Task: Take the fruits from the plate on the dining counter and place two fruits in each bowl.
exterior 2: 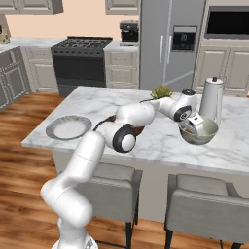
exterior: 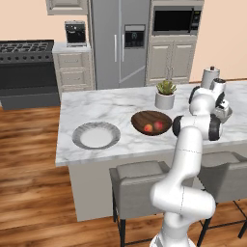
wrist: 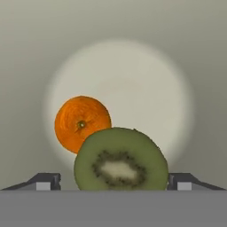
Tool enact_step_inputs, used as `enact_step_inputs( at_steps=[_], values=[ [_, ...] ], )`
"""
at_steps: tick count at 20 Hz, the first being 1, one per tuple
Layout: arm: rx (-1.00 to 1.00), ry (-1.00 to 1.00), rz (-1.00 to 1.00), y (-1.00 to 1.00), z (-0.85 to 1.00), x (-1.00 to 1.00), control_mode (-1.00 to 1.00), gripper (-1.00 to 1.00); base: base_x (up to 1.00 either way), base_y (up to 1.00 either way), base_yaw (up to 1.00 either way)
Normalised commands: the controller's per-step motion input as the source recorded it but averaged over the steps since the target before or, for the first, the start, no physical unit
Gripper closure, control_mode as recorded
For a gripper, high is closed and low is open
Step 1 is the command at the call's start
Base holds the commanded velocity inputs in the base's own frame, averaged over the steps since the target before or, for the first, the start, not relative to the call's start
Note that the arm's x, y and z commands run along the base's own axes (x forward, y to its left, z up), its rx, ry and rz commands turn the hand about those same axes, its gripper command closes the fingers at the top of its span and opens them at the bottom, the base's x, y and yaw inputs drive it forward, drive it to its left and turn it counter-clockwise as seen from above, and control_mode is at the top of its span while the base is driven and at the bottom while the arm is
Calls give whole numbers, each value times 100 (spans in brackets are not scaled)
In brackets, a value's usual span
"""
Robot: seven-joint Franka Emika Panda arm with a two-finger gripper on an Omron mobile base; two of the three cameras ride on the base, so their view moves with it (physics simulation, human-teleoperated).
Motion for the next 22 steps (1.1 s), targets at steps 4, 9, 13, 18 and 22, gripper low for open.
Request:
enact_step_inputs(
  at_steps=[4, 9, 13, 18, 22],
  values=[
    [0, -2, 0, 0, 12, -10, -100, -100, 0, 0, 0],
    [-5, -12, 0, 17, 66, -53, -100, -100, 0, 0, 0],
    [-15, -15, 0, 85, 33, -99, -100, -100, 0, 0, 0],
    [-25, -12, 1, 100, 32, -72, -100, -100, 0, 0, 0],
    [-22, -3, 18, 100, 27, -67, -100, -100, 0, 0, 0]
  ],
)
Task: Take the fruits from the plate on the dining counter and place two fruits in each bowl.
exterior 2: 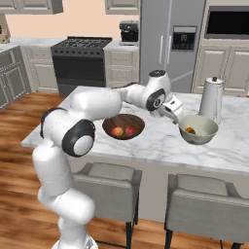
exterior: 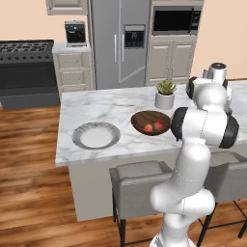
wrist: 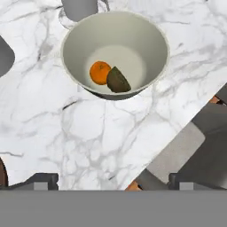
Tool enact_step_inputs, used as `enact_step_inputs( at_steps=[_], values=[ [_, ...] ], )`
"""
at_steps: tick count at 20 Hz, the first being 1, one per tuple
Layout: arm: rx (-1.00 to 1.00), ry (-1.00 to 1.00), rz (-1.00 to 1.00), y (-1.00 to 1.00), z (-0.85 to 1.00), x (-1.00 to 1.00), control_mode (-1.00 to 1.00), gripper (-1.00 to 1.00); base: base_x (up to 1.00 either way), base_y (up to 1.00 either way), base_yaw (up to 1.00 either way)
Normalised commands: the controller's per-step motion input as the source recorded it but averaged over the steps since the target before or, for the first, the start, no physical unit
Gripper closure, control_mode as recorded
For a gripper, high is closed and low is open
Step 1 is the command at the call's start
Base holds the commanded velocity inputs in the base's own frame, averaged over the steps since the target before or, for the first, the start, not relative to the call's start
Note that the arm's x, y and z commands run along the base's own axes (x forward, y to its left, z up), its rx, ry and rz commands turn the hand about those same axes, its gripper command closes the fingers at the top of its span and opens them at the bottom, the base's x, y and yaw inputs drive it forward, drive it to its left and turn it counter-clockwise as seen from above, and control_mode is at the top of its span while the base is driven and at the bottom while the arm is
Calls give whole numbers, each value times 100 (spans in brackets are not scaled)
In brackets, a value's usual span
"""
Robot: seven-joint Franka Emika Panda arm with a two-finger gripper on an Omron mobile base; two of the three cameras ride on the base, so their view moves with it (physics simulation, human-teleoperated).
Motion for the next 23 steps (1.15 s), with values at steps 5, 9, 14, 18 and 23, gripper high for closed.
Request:
enact_step_inputs(
  at_steps=[5, 9, 14, 18, 23],
  values=[
    [0, 4, 39, 100, 50, -15, -100, -100, 0, 0, 0],
    [10, 5, 37, 85, 72, -8, -100, -100, 0, 0, 0],
    [7, 4, 14, 88, 59, -69, -100, -100, 0, 0, 0],
    [0, 3, 7, 97, 40, -91, -100, -100, 0, 0, 0],
    [0, 0, 1, 75, 44, -99, -100, -100, 0, 0, 0]
  ],
)
